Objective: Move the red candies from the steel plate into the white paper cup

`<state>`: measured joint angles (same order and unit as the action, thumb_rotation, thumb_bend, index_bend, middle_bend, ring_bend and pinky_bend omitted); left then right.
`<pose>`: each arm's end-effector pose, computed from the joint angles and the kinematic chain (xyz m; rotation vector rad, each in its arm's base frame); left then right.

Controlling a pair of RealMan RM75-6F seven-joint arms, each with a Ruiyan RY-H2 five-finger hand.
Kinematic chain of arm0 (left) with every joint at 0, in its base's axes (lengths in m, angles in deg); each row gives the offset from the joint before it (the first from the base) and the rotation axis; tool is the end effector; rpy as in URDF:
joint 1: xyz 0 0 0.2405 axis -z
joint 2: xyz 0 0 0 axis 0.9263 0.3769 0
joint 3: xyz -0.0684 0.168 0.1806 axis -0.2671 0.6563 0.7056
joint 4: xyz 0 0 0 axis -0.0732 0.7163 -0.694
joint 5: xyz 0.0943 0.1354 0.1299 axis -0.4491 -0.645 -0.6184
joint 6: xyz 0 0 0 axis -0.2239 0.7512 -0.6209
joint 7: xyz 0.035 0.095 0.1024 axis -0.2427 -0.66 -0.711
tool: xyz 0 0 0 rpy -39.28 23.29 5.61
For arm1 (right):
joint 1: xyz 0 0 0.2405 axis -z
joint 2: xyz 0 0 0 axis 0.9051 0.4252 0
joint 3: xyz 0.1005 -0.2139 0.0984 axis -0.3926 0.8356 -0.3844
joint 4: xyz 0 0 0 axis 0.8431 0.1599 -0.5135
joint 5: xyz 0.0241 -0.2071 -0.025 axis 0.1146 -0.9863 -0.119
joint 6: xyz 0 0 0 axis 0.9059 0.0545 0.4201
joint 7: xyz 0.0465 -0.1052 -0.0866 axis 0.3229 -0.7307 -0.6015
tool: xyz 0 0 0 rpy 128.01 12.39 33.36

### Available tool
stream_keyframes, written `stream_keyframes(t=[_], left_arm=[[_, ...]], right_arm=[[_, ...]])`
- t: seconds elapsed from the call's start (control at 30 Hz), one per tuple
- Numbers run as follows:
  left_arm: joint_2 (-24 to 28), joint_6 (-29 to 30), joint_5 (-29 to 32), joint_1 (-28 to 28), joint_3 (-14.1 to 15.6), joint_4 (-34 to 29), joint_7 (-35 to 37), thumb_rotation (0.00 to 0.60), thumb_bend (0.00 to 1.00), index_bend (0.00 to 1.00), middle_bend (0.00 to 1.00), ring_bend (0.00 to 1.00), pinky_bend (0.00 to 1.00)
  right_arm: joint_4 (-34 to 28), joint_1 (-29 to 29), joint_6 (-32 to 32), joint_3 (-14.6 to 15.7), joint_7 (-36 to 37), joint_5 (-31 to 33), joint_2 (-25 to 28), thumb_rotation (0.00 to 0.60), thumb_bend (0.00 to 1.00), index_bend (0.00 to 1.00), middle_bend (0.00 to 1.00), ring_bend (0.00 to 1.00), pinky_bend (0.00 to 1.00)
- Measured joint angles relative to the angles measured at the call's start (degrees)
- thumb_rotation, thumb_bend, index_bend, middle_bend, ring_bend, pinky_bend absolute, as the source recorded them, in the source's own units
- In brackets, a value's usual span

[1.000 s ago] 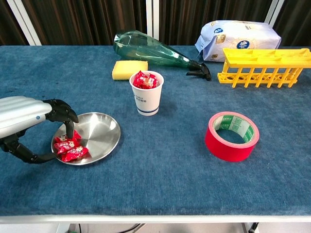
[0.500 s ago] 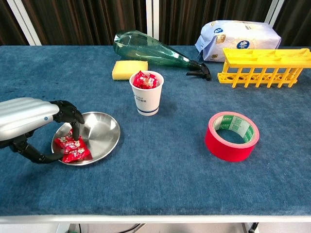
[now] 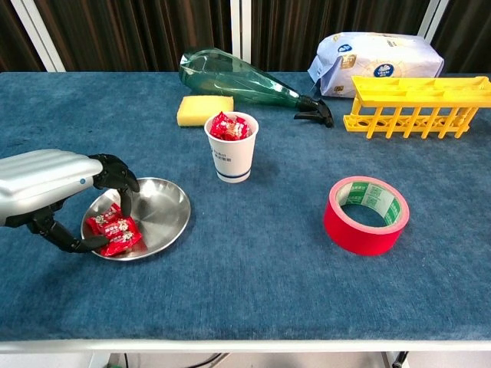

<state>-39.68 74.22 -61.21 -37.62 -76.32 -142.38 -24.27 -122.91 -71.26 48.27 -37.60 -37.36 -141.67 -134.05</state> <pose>-0.1804 0.2316 -0.0221 -2.0225 -0.9608 -0.7741 -0.3186 -0.1939 0.1479 1.3803 -0.9684 0.9547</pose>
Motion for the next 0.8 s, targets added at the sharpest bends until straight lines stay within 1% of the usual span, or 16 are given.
stream_keyframes(t=[0.5,0.8], left_arm=[[-1.1,0.3,1.5,0.2,-0.5,1.1,-2.8,0.600,0.29,0.46,0.22,0.08,0.26],[-1.5,0.8,1.1,-0.1,-0.5,1.7,-2.3,0.600,0.32,0.54,0.23,0.08,0.26]], right_arm=[[0.1,0.0,-0.1,0.0,-0.1,0.0,-0.1,0.600,0.24,0.00,0.00,0.00,0.00],[0.0,-0.1,-0.2,0.0,-0.4,0.2,-0.1,0.600,0.24,0.00,0.00,0.00,0.00]])
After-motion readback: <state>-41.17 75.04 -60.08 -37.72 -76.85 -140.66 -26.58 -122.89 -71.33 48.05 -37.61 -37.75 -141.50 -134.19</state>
